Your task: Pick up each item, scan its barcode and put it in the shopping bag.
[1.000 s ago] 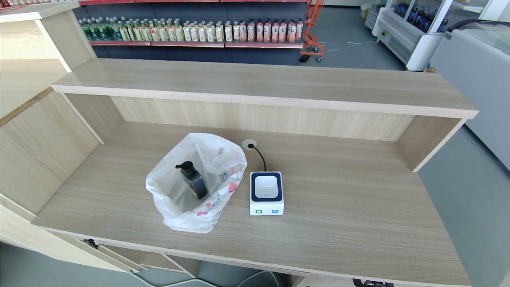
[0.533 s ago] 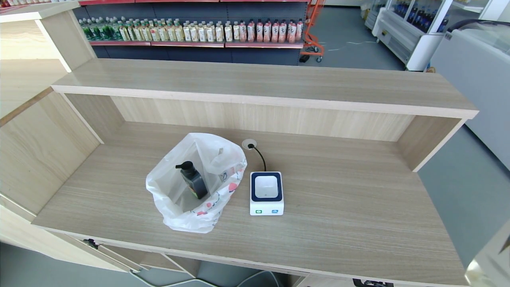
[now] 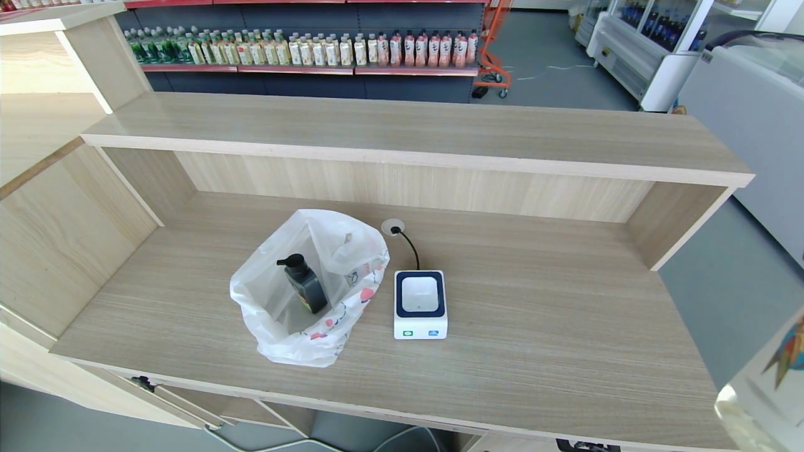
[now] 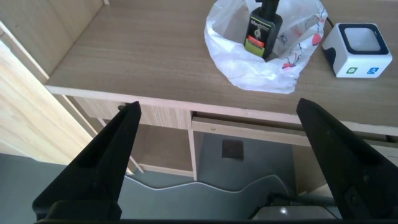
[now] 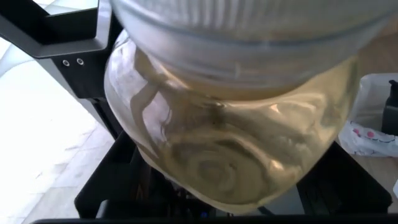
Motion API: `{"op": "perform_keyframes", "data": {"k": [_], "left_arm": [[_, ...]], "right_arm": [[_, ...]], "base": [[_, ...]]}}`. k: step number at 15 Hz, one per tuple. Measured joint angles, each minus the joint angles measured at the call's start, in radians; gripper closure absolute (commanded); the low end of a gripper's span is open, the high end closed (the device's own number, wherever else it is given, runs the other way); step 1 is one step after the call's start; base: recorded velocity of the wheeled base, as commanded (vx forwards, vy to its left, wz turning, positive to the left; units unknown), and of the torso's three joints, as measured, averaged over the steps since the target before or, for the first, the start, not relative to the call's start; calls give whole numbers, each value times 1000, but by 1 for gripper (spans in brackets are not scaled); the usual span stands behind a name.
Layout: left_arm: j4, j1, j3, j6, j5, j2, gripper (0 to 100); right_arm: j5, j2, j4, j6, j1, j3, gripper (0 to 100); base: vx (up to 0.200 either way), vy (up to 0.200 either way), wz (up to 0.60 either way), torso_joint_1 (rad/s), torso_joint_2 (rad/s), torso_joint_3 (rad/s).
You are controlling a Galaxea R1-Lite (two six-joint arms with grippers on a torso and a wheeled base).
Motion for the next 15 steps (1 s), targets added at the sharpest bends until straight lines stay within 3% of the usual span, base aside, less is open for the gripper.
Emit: {"op": "perform_keyframes", "data": {"k": [13,15], "left_arm": [[0,0,0,0,0,0,0],[0,0,0,0,0,0,0]], "right_arm": [[0,-1,1,-1,-4,20,100],[-3,4,1,-9,-41,28,100]], "base": [[0,0,0,0,0,0],[0,0,0,0,0,0]]}}
